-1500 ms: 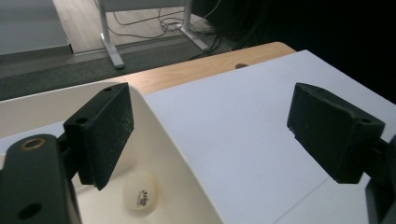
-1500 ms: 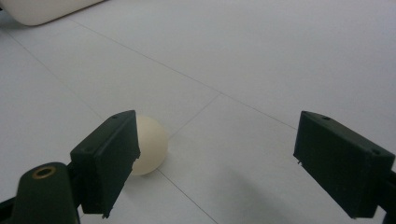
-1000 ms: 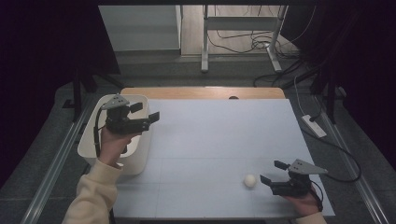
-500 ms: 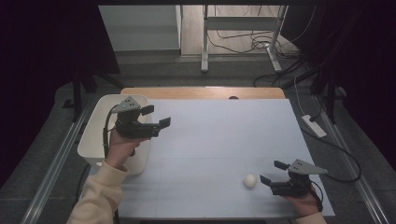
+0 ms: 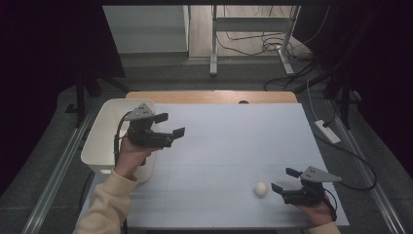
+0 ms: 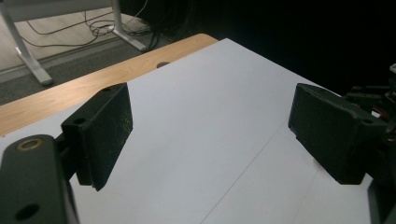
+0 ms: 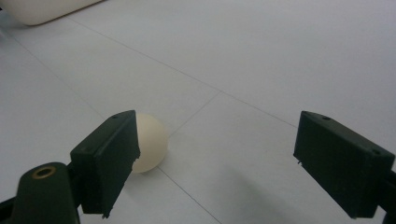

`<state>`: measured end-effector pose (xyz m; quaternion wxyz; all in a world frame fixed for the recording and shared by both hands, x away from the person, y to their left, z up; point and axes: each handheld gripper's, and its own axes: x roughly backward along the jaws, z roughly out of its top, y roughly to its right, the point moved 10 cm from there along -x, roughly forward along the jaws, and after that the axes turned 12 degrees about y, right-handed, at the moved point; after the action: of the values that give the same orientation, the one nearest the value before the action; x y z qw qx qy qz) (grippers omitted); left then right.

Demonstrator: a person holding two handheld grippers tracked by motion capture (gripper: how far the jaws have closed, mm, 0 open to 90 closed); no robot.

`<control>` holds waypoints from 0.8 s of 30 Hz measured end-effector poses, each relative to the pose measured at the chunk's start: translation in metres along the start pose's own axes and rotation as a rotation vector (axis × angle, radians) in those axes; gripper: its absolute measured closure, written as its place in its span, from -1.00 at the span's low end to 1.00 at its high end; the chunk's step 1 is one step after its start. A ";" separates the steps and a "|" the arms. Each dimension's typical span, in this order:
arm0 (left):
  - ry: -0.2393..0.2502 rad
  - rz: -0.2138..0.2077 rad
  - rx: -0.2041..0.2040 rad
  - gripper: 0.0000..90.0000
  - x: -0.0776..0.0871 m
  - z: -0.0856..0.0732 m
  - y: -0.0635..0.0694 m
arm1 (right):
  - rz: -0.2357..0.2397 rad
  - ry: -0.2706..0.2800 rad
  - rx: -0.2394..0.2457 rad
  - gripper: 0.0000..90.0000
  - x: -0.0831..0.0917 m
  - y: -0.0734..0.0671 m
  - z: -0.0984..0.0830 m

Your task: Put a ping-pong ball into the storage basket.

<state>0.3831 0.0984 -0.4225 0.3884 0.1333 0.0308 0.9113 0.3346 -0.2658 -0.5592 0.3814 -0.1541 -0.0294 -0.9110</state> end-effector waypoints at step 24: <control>-0.052 -0.083 -0.040 -0.68 -0.017 -0.012 0.035 | -0.002 -0.002 0.003 -0.68 0.001 0.000 0.000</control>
<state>0.3666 0.0623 -0.4324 0.4291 0.1476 0.0079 0.8911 0.3340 -0.2665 -0.5592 0.3804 -0.1545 -0.0312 -0.9113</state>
